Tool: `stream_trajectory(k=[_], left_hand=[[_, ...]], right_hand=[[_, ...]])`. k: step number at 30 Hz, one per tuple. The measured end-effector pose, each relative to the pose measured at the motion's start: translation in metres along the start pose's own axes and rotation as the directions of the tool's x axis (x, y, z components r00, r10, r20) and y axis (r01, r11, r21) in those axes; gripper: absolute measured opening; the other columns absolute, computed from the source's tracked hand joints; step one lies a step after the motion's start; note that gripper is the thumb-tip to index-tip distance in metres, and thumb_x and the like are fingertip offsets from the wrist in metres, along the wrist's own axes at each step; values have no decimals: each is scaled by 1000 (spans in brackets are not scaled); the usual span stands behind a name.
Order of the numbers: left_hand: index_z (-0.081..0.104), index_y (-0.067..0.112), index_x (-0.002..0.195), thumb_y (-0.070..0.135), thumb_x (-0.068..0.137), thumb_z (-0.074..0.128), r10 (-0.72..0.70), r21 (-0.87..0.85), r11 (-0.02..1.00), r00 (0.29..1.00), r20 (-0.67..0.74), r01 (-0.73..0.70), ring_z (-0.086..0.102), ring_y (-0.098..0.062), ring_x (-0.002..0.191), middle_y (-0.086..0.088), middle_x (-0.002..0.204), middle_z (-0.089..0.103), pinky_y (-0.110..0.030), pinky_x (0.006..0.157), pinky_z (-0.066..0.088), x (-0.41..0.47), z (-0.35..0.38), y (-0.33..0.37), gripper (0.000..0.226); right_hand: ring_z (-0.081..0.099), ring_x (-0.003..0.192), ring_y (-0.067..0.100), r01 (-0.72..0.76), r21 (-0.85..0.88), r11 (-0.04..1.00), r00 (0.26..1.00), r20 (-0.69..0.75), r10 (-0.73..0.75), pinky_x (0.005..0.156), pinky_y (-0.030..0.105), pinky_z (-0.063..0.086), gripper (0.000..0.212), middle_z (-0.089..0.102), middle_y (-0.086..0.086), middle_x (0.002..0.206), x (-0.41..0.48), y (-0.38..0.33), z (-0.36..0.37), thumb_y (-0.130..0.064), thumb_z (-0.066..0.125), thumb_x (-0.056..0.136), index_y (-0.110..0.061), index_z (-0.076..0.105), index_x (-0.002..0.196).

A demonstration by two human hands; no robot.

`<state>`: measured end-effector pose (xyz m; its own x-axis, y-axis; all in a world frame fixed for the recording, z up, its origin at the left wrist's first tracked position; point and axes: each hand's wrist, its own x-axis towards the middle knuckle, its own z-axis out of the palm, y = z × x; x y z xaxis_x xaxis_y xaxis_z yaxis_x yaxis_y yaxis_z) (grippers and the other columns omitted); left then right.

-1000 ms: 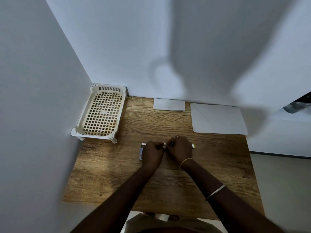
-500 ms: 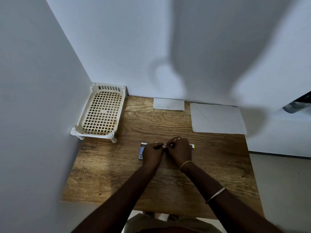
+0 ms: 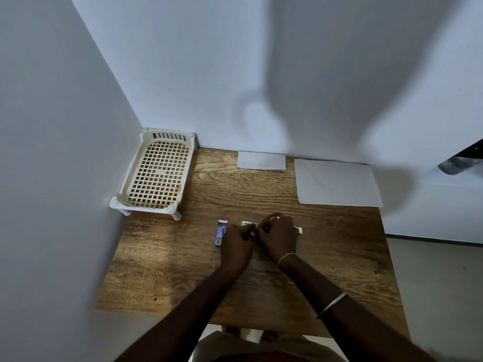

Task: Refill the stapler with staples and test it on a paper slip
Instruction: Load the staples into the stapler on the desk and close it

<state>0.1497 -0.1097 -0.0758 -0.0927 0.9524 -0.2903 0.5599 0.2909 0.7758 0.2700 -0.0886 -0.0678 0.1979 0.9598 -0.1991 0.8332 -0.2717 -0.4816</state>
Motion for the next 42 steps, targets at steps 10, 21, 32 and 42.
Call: stream_trajectory(k=[10, 21, 32, 42], left_hand=[[76, 18, 112, 14, 95, 60, 63, 39, 997, 998, 30, -65, 65, -17, 92, -7, 97, 69, -31, 75, 50, -7, 3, -2, 23], [75, 19, 114, 6, 90, 65, -20, -133, 991, 1000, 14, 22, 66, -6, 101, 3, 110, 76, 1, 73, 40, -9, 1, -1, 29], [72, 15, 120, 12, 94, 62, 29, -17, 999, 1000, -1, -29, 63, -17, 110, -5, 117, 68, -29, 96, 50, -8, 4, -2, 28], [76, 14, 115, 10, 91, 61, 14, -8, 1000, 999, 36, -14, 67, -14, 107, -6, 114, 75, -25, 94, 53, -1, 3, 3, 29]], right_hand=[[50, 115, 23, 4, 40, 999, 1000, 23, -5, 94, 47, 45, 8, 64, -4, 105, 1, 4, 2, -34, 73, 85, -26, 72, 85], [50, 113, 24, 54, -13, 998, 998, 46, -53, 90, 46, 46, 2, 63, -4, 106, -2, 7, -2, -30, 71, 85, -29, 72, 85], [49, 113, 21, 137, -166, 977, 990, -10, -141, 92, 43, 36, 13, 61, -8, 107, -5, 11, -2, -42, 67, 87, -29, 72, 89], [49, 117, 25, 47, -152, 987, 999, 27, -44, 94, 47, 43, 20, 64, -3, 110, 2, 2, -1, -39, 61, 90, -24, 74, 92]])
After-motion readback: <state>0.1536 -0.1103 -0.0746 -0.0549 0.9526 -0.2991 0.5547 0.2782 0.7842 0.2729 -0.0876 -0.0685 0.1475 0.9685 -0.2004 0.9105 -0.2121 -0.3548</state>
